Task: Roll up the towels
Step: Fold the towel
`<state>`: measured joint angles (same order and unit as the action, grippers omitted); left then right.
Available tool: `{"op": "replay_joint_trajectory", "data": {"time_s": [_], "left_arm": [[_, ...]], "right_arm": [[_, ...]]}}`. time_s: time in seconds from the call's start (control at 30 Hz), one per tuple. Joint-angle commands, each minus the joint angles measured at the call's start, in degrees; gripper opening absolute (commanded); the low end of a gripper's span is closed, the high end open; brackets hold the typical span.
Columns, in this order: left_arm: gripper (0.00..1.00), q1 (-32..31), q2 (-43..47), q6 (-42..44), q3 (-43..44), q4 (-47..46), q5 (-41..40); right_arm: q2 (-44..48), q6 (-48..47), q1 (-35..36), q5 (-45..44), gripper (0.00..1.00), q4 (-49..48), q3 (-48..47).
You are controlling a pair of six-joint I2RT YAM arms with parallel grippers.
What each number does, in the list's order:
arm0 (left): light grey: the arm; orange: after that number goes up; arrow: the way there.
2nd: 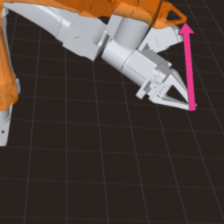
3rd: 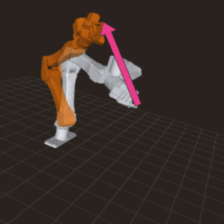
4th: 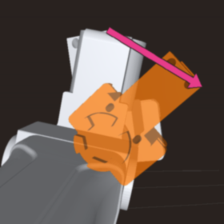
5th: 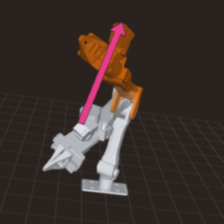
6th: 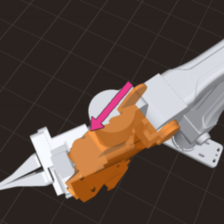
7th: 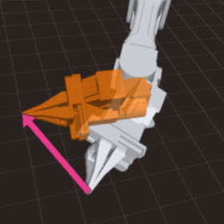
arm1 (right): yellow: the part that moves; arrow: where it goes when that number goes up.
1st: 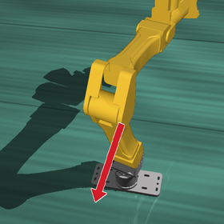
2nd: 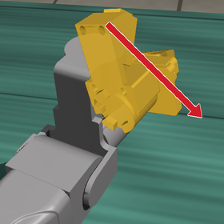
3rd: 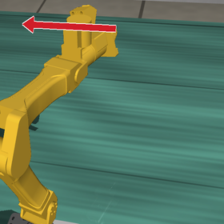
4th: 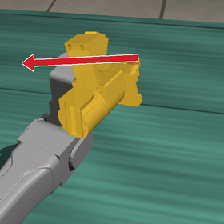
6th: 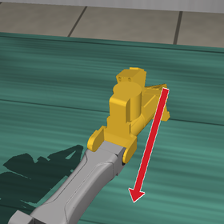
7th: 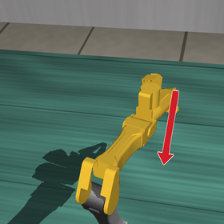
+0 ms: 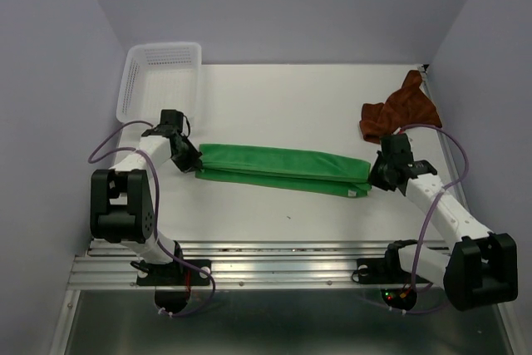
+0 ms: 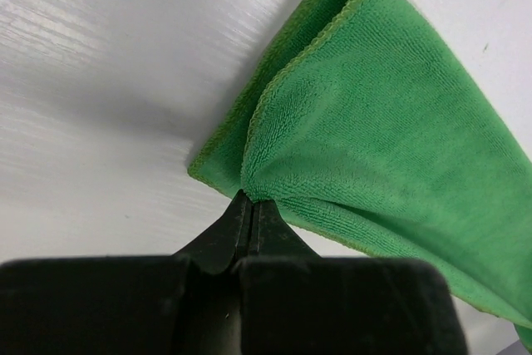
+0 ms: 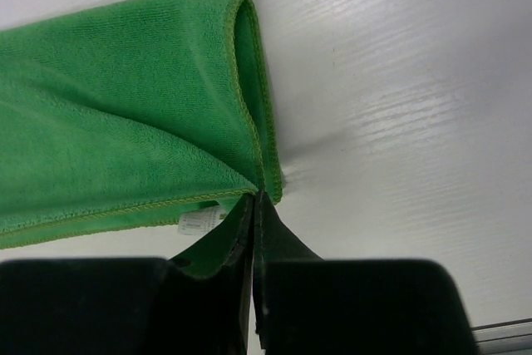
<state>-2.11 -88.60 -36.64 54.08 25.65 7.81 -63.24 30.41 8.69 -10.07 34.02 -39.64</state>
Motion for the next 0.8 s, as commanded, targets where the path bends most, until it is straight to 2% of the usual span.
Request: {"op": "replay_joint_trajectory", "data": {"time_s": [0.0,0.23,0.33,0.4,0.47,0.5,0.57,0.67,0.77], "left_arm": [[0.03,0.7,-1.0,-0.2,-0.5,-0.4,-2.6],[0.04,0.8,-1.7,-0.6,-1.4,-0.3,-3.9],[0.13,0.8,-1.5,-0.8,-1.2,0.2,-4.4],[0.23,0.8,-1.2,-1.1,-1.2,0.7,-4.7],[0.30,0.8,-0.4,-1.0,-1.3,1.0,-5.0],[0.36,0.8,0.1,-0.9,-1.4,1.2,-5.0],[0.43,0.8,1.5,-0.7,-1.8,2.4,-6.3],[0.53,0.8,3.5,-0.9,-2.2,4.0,-9.0],[0.65,0.8,5.1,-0.9,-2.2,5.6,-10.6]], "right_arm": [[-0.7,0.9,-0.3,-0.4,0.05,-1.3,0.4],[-0.8,1.0,-0.3,0.7,0.07,-1.9,2.0],[-0.7,1.1,-0.3,2.1,0.10,-2.0,2.9],[-0.5,1.7,-0.3,2.4,0.14,-2.0,3.7],[0.0,2.5,-0.3,3.0,0.16,-1.9,4.1],[0.2,2.7,-0.3,3.3,0.23,-1.6,4.4],[0.7,3.3,-0.3,3.7,0.31,-1.1,4.5],[2.5,3.8,-0.3,5.5,0.52,-0.4,4.6],[4.5,3.7,-0.3,6.9,0.55,0.3,4.4]]}}
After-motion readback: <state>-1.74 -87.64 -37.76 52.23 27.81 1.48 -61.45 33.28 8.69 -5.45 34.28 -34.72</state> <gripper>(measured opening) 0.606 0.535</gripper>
